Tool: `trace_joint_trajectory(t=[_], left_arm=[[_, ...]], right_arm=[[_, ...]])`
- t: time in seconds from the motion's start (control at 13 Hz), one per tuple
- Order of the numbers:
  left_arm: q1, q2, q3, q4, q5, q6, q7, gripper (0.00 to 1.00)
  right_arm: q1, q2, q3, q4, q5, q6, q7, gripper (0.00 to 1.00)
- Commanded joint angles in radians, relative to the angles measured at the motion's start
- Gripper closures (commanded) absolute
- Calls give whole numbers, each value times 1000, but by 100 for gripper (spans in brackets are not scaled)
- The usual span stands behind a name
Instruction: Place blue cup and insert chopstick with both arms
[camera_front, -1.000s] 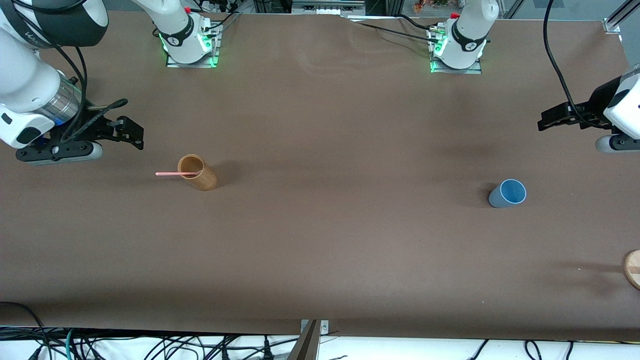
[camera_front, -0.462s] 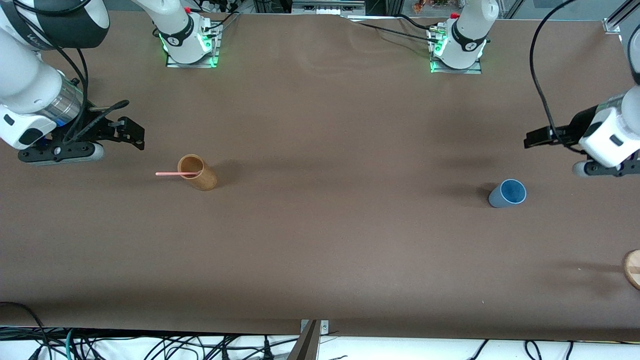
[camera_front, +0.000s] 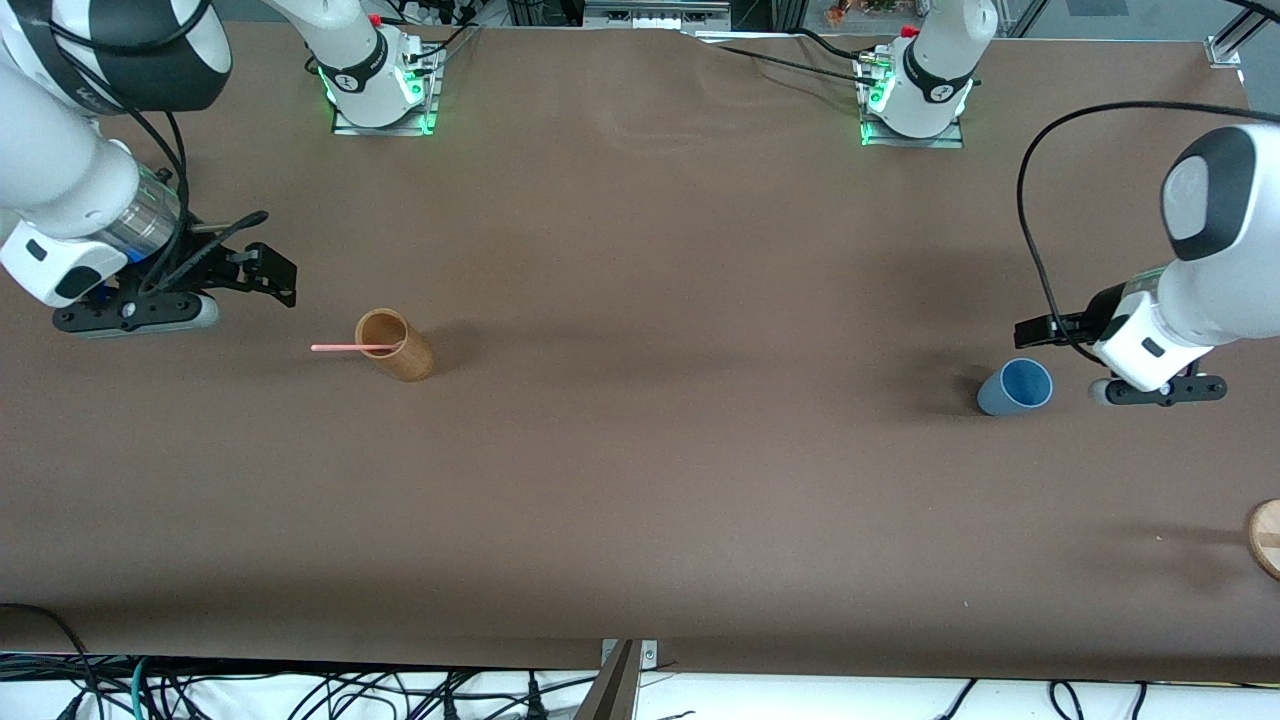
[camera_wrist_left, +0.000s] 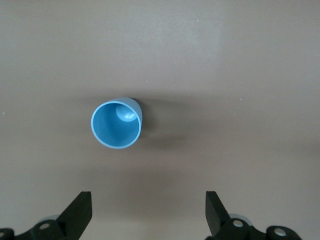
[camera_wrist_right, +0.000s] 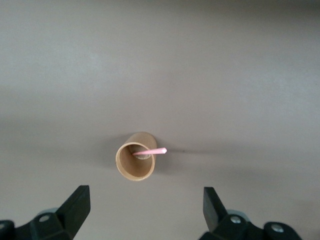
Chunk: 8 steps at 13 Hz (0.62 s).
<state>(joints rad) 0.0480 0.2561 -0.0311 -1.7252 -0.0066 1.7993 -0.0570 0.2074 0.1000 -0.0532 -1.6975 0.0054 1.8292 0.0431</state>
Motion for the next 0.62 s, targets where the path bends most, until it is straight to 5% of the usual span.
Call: trace_joint_trajectory(t=[0.0,0.54], left_arm=[[9,-34,-6,-120,27,113,19,0],[36,0,-6,-270,103,397,68,0]], right_arm=[[-16,-16,9,-124,8,132,-12,0],[-25,63,-8,-254,8,361,-6,0]])
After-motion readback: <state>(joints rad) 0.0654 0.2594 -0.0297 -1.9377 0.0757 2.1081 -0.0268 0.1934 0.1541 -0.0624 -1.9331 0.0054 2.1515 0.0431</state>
